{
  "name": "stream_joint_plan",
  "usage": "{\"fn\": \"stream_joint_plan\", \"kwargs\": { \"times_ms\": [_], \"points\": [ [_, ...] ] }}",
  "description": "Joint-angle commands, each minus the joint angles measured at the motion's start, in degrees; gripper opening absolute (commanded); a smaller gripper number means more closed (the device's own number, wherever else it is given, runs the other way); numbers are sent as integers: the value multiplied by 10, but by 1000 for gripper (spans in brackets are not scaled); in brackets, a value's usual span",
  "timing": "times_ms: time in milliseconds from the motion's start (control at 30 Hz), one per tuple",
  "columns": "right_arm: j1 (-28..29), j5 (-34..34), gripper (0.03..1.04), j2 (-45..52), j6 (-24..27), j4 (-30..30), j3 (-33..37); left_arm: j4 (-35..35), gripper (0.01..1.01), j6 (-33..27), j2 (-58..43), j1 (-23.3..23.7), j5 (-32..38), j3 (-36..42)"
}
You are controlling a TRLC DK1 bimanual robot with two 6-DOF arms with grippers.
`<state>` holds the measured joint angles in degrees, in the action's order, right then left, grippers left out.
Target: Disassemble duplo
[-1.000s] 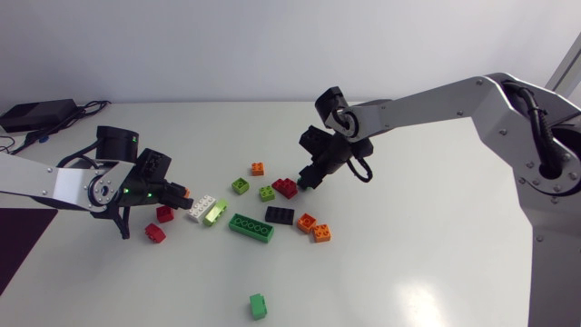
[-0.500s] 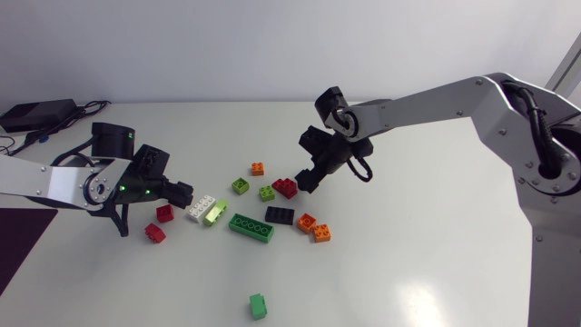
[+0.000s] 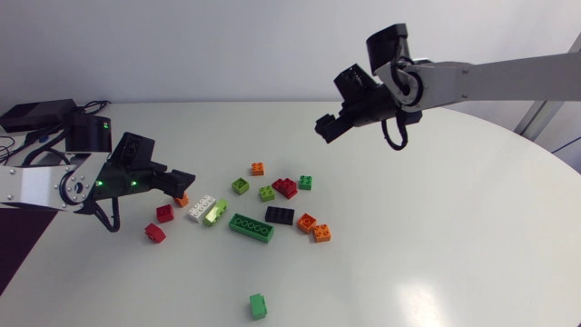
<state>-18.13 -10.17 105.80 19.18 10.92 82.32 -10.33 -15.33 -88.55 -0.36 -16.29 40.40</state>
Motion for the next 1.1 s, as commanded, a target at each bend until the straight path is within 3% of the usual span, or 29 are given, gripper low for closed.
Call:
{"fn": "stream_joint_plan", "kwargs": {
  "times_ms": [0, 167, 300, 433, 767, 1067],
  "points": [
    [0, 4, 993, -37, -27, -14, -30, -20, 989, 6, 27, -14, -5, -28],
    [-17, 3, 995, -67, 16, -46, -77, -47, 989, -5, 44, -29, -4, -52],
    [-58, -46, 997, -39, 73, 14, -71, -56, 989, -5, 54, -29, -4, -57],
    [-92, -47, 997, -14, 96, 38, -68, -62, 989, -5, 55, -27, -4, -59],
    [-107, -42, 995, 102, 98, 52, -22, -70, 989, -11, 55, -30, -4, -62],
    [-123, -15, 995, 133, 109, 25, -22, -73, 989, -3, 53, -24, -4, -59]
  ]
}}
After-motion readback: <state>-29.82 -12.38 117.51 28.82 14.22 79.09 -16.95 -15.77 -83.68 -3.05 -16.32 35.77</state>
